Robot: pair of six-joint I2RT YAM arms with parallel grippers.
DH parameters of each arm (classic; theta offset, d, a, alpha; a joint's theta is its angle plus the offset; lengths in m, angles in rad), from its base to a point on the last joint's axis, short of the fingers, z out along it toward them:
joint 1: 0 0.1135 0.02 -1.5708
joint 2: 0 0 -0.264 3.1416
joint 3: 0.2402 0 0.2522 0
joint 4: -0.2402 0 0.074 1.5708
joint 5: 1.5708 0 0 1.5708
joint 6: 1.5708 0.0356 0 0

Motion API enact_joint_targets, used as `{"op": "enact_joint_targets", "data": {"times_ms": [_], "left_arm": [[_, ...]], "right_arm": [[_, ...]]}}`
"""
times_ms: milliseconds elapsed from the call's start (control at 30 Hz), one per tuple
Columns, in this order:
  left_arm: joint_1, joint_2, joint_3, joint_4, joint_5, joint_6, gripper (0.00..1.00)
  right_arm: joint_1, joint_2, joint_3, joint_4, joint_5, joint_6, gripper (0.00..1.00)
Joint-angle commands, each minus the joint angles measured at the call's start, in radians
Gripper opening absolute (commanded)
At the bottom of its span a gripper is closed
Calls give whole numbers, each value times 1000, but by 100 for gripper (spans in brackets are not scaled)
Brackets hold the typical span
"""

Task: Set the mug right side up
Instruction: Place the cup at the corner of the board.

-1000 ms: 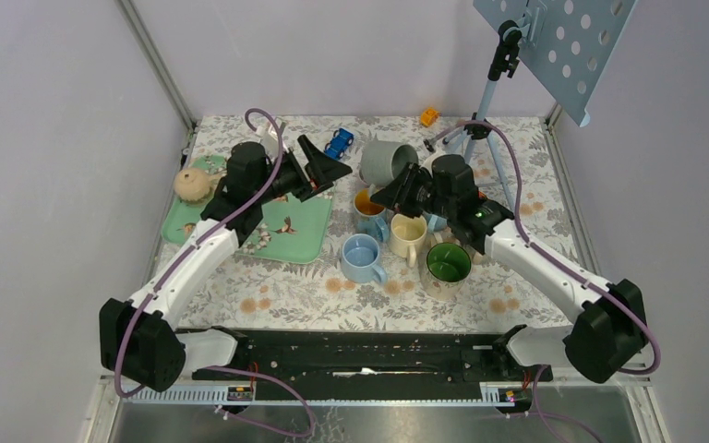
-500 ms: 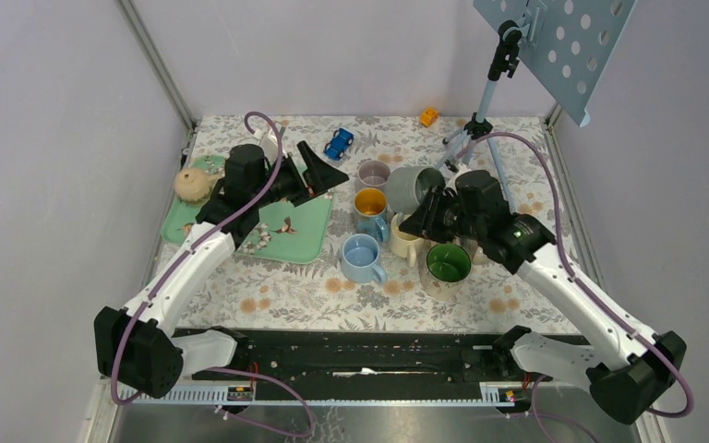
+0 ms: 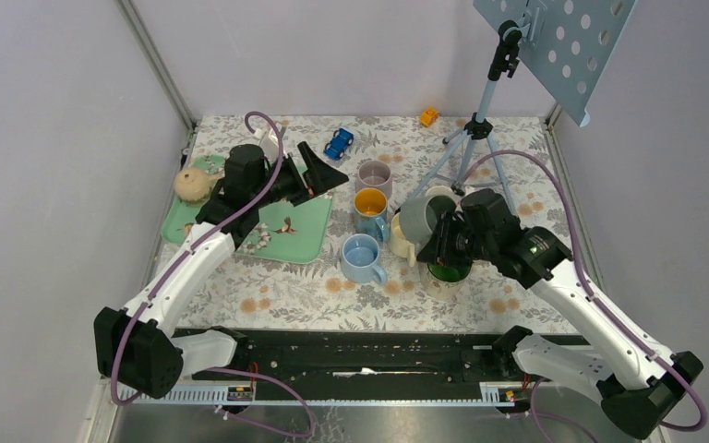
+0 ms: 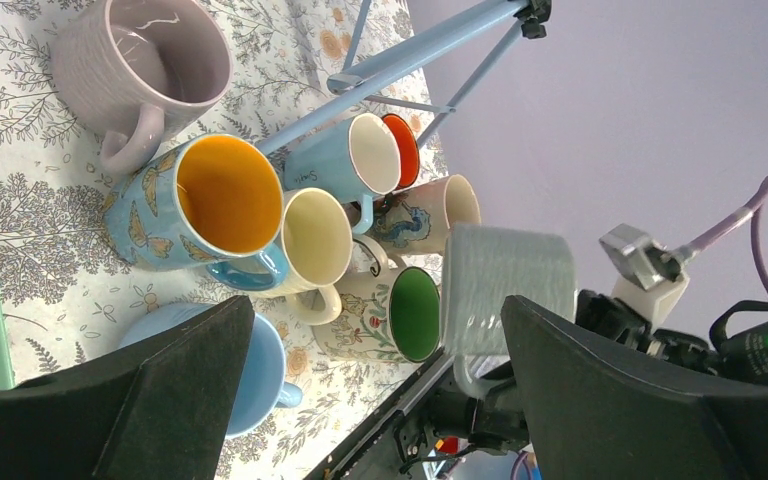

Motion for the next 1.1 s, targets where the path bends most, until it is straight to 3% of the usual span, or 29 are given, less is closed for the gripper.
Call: {"op": "enact_joint_targets", "data": {"times_ms": [0, 467, 1067], "left_arm": [[0, -24, 19, 22, -1, 21, 99], [0, -10, 24, 4, -10, 39, 99], [0, 10, 25, 0, -13, 51, 99]], "right_arm": [[82, -2, 8, 24, 26, -42, 0], [276, 41, -94, 12, 143, 25, 0], [437, 131, -193, -21, 260, 99, 0]]}}
